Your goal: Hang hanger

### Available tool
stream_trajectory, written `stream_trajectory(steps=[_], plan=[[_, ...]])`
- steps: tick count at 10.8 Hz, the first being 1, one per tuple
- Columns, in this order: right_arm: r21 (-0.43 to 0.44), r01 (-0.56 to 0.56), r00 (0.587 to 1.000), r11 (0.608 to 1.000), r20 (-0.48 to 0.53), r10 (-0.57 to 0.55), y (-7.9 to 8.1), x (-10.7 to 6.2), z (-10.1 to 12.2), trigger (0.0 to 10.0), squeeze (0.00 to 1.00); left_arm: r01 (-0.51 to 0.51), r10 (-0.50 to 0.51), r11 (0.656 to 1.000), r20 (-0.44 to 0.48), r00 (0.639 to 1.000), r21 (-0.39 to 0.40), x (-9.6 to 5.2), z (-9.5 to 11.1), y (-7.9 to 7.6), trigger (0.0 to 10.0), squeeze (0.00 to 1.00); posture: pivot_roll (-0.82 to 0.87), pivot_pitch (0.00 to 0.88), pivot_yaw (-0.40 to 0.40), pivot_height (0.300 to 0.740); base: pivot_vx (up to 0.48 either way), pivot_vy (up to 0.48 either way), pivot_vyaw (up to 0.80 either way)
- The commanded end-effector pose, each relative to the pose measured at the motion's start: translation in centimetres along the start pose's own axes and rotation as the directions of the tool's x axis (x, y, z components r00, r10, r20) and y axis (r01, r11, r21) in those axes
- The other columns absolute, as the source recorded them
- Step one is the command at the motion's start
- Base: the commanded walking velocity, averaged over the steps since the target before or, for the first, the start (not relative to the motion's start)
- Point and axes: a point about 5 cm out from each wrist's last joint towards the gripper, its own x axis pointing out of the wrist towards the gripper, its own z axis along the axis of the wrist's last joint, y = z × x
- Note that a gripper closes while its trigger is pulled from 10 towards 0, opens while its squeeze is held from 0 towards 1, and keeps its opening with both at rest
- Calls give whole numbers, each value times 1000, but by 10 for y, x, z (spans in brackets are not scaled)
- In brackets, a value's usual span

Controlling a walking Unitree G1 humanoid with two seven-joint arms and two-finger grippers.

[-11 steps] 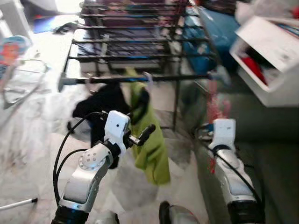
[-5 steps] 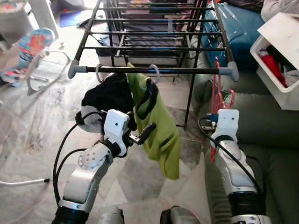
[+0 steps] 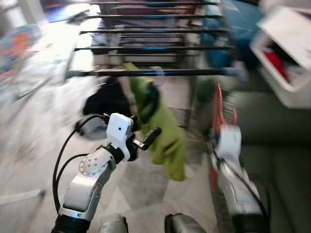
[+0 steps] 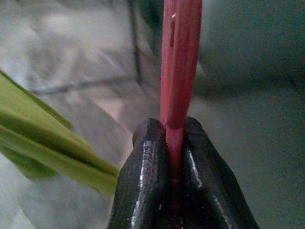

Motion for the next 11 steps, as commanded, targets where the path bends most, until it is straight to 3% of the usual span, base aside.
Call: stream_trajectory(steps=[1, 2, 9, 11], plan=[[36, 4, 1000, 999, -9, -3, 2, -4, 3, 10000, 0, 15, -16, 1000, -6, 1000, -15, -1, 1, -5, 10000, 0, 1, 65, -12, 740, 0, 0, -750], [38, 2, 1000, 999, -5, -2, 2, -3, 4, 10000, 0, 25, -25, 999, -2, 1000, -22, 0, 1, -6, 10000, 0, -2, 66, -11, 740, 0, 0, 0], [56, -14, 1000, 998, -9, 15, 9, 3, 16, 10000, 0, 58, -59, 998, -5, 998, -31, -1, 0, -11, 10000, 0, 4, 70, -16, 740, 0, 480, 0], [59, -8, 1000, 998, -11, 8, 9, 2, 16, 10000, 0, 61, -61, 998, 8, 998, -21, -2, 2, -12, 10000, 0, 1, 72, -15, 740, 0, 0, 0]])
